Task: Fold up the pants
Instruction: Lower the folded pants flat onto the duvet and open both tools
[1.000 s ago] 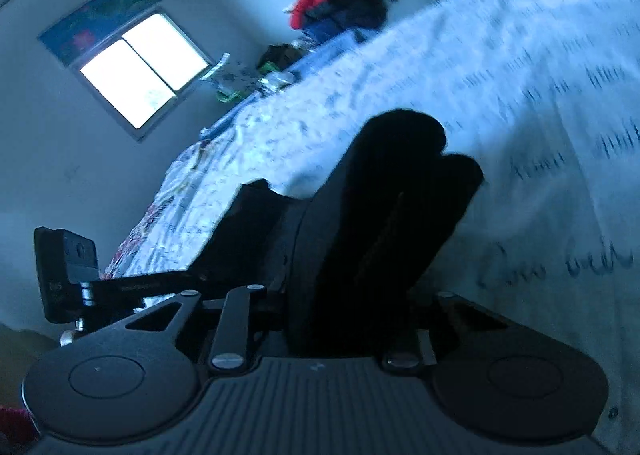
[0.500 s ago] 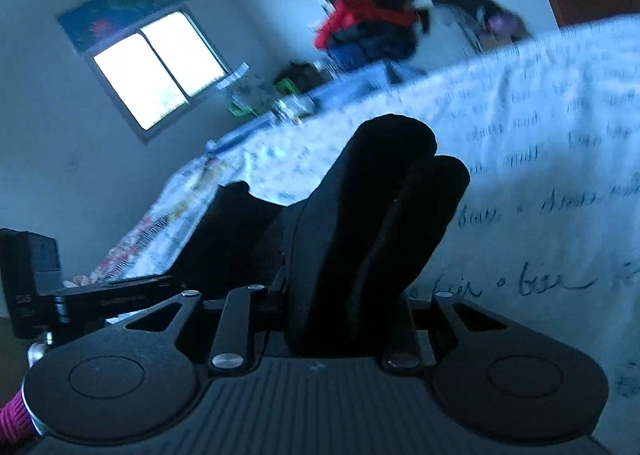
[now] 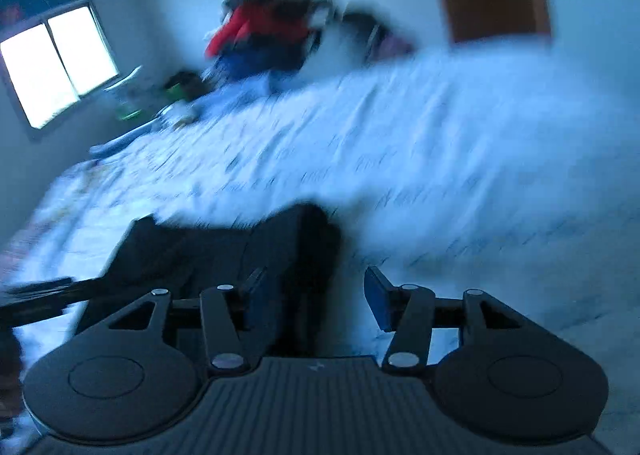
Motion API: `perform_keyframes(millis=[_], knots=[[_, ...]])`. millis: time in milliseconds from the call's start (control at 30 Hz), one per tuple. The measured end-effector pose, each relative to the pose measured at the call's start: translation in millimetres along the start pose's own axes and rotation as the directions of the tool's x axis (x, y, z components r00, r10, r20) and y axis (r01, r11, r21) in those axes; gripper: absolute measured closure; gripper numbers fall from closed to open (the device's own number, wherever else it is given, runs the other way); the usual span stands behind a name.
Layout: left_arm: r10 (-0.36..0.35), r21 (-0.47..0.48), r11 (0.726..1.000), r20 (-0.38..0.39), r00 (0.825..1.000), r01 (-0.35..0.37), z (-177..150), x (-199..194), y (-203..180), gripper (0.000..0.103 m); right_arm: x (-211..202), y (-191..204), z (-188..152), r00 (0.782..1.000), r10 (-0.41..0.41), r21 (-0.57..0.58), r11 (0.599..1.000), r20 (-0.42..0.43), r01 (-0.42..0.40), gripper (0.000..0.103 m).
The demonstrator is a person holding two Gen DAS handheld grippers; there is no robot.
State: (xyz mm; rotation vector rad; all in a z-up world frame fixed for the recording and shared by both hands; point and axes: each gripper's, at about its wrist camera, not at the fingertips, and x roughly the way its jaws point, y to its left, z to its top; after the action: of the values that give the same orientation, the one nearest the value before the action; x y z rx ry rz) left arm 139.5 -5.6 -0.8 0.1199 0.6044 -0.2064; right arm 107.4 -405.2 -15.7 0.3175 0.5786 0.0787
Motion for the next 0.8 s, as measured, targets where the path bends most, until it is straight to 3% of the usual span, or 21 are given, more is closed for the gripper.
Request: perform_keyframes(millis=[67,133,200,267,367,433,500,600,700,800], knots=[[-0.059,0.035,0.998,-0.018,0.998,0.06,-6,-7,-18,0.033,-15,20,-7,0.997,0.063,-0.075,0.995,0.045,-0.059,0.051],[-0.092,0.058,0.994,-0.065,0.994,0.096,-13,-2,-29,0.032,-13,42,-16,0.986,0.167,-0.142,0.976,-0.016,-0.168,0.049],[-0.059,0.082,0.994,-0.092,0.994,0.067,-20,7,-36,0.032,0,57,-25,0.979,0.178,-0.187,0.963,-0.1,-0.194,0.049],[-0.057,0.069,0.996,-0.09,0.994,0.063,-20,5,-34,0.034,14,65,-35,0.987,0.094,-0.246,0.961,-0.131,-0.124,0.05],[-0.031,0.045,0.998,-0.063,0.998,0.034,-16,-13,-26,0.032,8,70,-36,0.996,0.002,-0.262,0.965,-0.094,-0.027,0.048],[-0.002,0.031,1.0,-0.037,0.999,0.003,-18,-25,-22,0.022,-12,76,-38,0.999,0.035,-0.272,0.961,-0.042,-0.045,0.047],[0.021,0.009,1.0,-0.038,0.999,-0.021,-21,-34,-20,0.02,-22,78,-44,0.996,0.08,-0.285,0.955,-0.029,-0.085,0.039],[0.033,0.034,0.999,-0.064,0.997,-0.031,-30,-32,-26,0.02,-10,81,-59,0.996,0.033,-0.317,0.946,-0.088,-0.059,0.039],[0.066,0.038,0.997,-0.086,0.994,-0.063,-36,-34,-27,0.02,-12,87,-65,0.998,-0.009,-0.322,0.947,-0.07,-0.014,0.039],[0.067,0.016,0.998,-0.101,0.993,-0.066,-38,-40,-25,0.016,-28,95,-63,0.998,-0.044,-0.275,0.961,-0.035,0.033,0.024]])
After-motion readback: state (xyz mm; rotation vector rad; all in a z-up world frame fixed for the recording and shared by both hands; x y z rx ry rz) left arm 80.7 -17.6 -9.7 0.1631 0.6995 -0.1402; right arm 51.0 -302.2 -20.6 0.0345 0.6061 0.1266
